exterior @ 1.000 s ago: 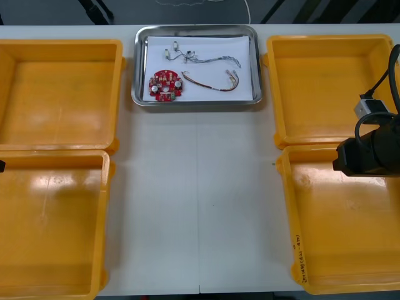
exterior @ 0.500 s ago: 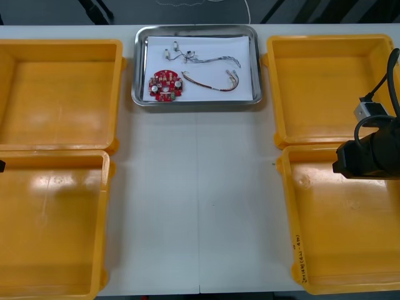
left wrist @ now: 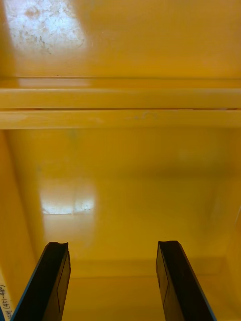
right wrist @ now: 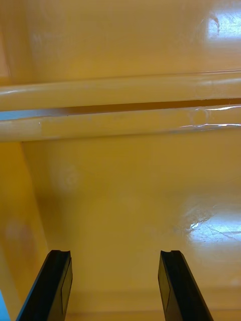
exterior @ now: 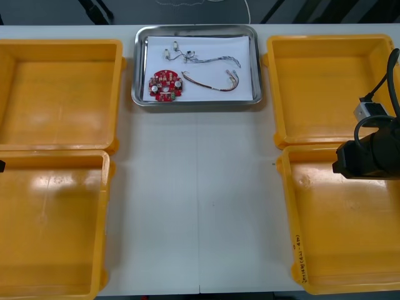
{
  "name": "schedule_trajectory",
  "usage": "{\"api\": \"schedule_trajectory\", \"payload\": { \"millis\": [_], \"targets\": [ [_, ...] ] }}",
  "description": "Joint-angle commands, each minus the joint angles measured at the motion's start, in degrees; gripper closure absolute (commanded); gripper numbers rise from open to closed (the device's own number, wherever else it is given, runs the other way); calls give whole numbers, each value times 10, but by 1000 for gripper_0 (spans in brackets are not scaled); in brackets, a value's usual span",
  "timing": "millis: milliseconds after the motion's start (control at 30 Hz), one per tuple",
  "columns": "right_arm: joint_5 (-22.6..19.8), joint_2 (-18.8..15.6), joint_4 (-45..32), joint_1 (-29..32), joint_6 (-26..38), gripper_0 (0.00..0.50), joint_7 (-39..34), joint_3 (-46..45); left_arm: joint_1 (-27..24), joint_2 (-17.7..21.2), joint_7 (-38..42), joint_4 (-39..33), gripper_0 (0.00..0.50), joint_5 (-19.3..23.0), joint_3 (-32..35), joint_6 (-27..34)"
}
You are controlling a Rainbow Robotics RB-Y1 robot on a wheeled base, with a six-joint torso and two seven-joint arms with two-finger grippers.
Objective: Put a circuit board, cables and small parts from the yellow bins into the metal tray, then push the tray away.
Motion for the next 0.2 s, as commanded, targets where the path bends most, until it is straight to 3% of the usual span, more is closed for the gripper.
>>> {"api": "schedule_trajectory", "payload": {
  "millis": [33,200],
  "targets": [
    [2,6,-19,6,3,0,-10,-17,6,21,-35,-16,0,-2,17,4],
    [2,6,-19,6,3,0,-10,-17,6,21,-35,-16,0,-2,17,4]
  ]
}}
